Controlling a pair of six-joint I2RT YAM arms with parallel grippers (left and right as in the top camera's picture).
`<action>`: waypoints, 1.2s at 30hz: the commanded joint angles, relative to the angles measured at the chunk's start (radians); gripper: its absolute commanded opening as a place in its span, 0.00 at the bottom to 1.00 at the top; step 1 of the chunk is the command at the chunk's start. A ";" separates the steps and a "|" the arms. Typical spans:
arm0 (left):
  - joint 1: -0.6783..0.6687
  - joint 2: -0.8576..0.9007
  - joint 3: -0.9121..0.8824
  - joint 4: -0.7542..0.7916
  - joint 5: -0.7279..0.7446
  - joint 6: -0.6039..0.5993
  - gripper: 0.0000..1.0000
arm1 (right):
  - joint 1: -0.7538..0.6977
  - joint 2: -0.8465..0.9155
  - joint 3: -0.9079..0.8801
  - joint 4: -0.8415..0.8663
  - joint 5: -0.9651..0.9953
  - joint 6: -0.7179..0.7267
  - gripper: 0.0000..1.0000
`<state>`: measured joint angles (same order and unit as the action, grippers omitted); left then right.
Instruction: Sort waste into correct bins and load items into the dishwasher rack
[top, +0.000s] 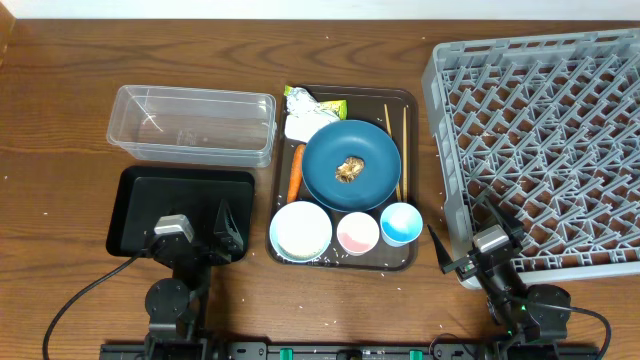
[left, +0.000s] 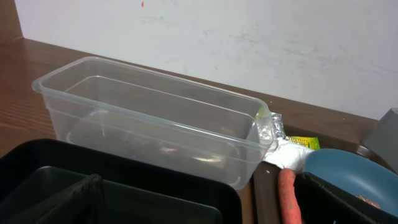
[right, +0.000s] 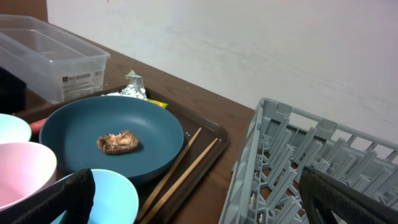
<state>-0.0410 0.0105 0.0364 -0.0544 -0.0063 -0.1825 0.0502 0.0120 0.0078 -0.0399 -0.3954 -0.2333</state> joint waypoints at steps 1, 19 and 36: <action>0.002 -0.006 -0.032 -0.015 -0.004 0.006 0.98 | 0.002 -0.005 -0.002 -0.003 0.002 0.016 0.99; 0.002 -0.006 -0.032 0.010 0.186 0.006 0.98 | 0.002 -0.005 -0.002 0.010 -0.011 0.016 0.99; 0.002 0.238 0.459 -0.262 0.328 -0.051 0.98 | 0.002 0.154 0.417 -0.227 -0.090 0.211 0.99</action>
<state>-0.0410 0.1589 0.3737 -0.2558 0.2871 -0.2020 0.0502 0.0902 0.3107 -0.2153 -0.4808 -0.0532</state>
